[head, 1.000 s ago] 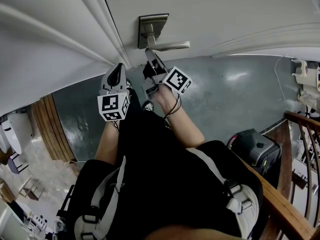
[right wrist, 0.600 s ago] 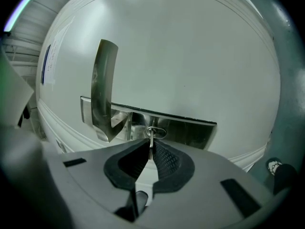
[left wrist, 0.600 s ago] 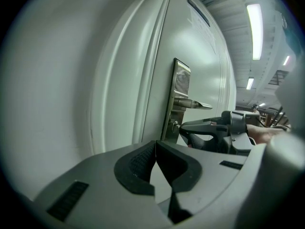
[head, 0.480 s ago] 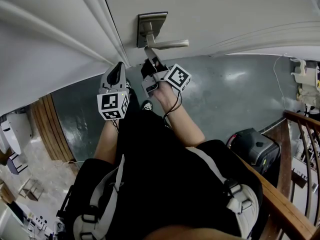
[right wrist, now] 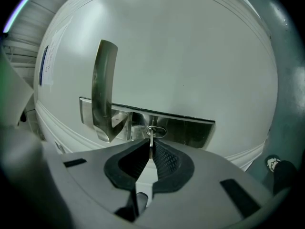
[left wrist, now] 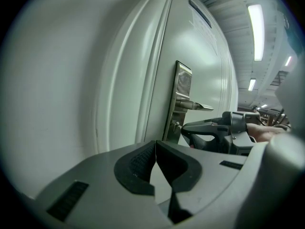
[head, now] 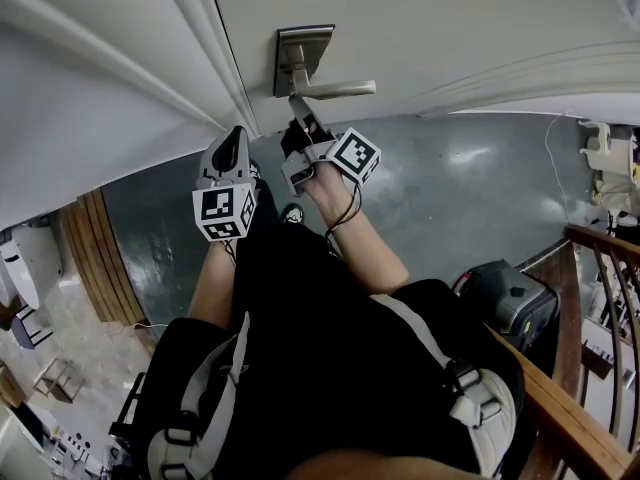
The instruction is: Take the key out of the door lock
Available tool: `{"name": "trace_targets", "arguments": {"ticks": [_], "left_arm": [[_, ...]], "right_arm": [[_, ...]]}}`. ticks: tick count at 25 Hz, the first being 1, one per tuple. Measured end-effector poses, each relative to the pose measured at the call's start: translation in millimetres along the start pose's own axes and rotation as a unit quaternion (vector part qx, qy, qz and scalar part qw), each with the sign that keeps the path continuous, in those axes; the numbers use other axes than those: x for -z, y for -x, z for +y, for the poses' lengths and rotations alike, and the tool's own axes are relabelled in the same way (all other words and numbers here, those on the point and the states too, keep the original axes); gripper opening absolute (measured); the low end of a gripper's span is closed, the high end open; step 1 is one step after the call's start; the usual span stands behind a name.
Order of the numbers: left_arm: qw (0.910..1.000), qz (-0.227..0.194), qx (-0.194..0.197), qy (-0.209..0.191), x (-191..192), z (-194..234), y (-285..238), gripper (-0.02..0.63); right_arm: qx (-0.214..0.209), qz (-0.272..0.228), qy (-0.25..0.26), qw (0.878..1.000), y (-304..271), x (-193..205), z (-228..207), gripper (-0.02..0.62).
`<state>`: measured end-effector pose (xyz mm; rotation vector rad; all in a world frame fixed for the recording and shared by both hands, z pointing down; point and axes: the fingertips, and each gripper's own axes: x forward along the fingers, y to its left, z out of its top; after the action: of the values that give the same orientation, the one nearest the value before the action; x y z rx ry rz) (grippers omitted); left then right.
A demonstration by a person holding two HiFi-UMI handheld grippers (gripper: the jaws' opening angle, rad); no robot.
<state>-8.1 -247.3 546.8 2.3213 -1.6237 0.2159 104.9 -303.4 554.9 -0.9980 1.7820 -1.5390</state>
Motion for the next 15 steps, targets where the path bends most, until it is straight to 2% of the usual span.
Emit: {"name": "trace_targets", "arguments": {"ticks": [9,15], "left_arm": [[1.0,-0.001,-0.005,0.003,-1.7,2.1,3.2,0.023],[1.0,0.001,-0.002,0.005,1.3,-0.5,-0.1,0.023]], "right_arm": [[0.0,0.0,0.003,1.0,1.9,0.3,3.3,0.029],[-0.021,0.01,0.022,0.999,29.0,20.1,2.4,0.028]]}}
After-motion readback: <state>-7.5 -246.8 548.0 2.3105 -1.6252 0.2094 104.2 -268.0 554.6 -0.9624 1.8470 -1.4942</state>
